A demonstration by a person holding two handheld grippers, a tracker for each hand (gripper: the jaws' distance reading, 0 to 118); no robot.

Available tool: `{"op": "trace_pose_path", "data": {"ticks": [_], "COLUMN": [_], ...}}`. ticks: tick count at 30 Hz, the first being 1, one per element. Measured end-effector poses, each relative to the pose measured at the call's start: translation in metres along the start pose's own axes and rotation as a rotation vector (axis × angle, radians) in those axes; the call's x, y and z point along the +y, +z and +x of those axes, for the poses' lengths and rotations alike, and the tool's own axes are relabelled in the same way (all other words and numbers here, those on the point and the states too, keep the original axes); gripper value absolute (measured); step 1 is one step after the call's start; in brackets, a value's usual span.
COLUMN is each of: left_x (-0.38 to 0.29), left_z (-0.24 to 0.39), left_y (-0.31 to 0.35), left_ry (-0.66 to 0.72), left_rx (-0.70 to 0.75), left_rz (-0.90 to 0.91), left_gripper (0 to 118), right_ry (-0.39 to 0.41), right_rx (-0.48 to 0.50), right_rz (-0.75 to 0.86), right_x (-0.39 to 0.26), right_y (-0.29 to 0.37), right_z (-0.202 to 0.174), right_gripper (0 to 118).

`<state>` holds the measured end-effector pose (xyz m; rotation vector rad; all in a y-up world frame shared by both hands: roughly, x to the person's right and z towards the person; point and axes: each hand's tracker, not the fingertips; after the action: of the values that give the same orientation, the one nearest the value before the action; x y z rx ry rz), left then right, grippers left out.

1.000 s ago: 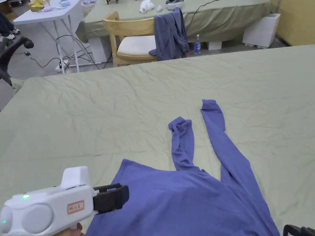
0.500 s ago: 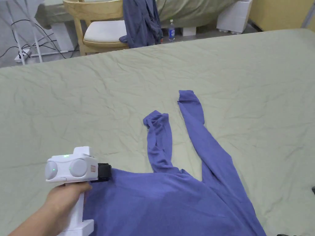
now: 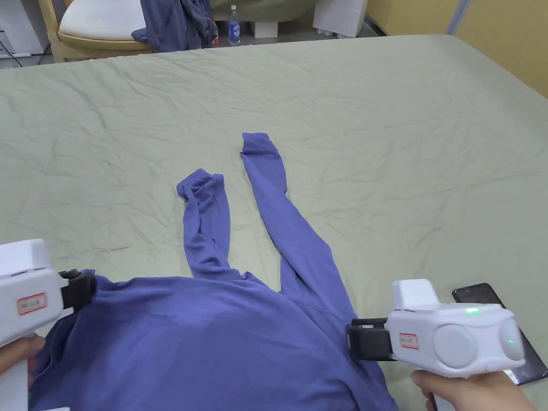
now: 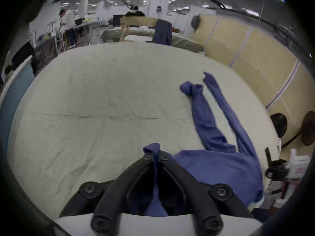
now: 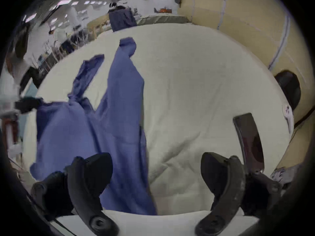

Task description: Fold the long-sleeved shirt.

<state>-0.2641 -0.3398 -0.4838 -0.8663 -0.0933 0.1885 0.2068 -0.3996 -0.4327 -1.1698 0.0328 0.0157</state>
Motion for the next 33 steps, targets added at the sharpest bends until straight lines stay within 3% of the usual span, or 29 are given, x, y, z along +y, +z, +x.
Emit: {"op": "trace_pose_path", "data": {"ticks": [2,4,5,7,8,9,11,14,20,24,29,33], "left_x": [-0.004,-0.007,-0.009,-0.010,-0.012,-0.014,-0.018,-0.025,-0.035,-0.023,0.016,0.063], "left_z": [0.000,-0.005,-0.006,-0.014,-0.016,-0.019,-0.024,-0.022,-0.007,0.004,0.009,0.007], "left_y": [0.029,0.056,0.070,0.094,0.107,0.118,0.141,0.179,0.261,0.310,0.360,0.394], "left_ry": [0.028,0.048,0.058,0.074,0.087,0.116,0.166,0.214,0.267,0.258,0.245,0.245], "left_rx": [0.001,0.003,0.008,0.016,0.012,0.006,-0.010,-0.020,-0.013,-0.022,-0.043,-0.058], "left_rz": [0.035,0.070,0.096,0.126,0.137,0.150,0.170,0.215,0.398,0.512,0.642,0.723], "left_gripper": [1,1,1,1,1,1,1,1,1,1,1,1], "right_ry": [0.017,0.004,0.018,0.106,0.068,-0.029,-0.095,-0.075,-0.132,-0.086,-0.060,0.000], "right_rx": [0.043,0.101,0.081,0.039,0.057,0.116,0.172,0.200,0.318,0.365,0.414,0.373], "right_rz": [-0.084,-0.078,-0.065,-0.035,-0.043,-0.031,-0.007,0.166,0.522,0.728,0.876,0.965], "right_x": [-0.003,-0.008,-0.014,-0.018,-0.019,-0.021,-0.023,-0.030,-0.042,-0.034,0.004,0.055], "right_y": [-0.013,-0.010,-0.010,-0.002,0.003,0.009,0.027,0.071,0.179,0.246,0.316,0.373], "right_z": [-0.002,-0.011,-0.014,-0.021,-0.019,-0.014,-0.010,-0.009,-0.007,-0.017,-0.024,-0.027], "right_gripper": [58,52,52,44,27,4,4,4,4,3,3,3]}}
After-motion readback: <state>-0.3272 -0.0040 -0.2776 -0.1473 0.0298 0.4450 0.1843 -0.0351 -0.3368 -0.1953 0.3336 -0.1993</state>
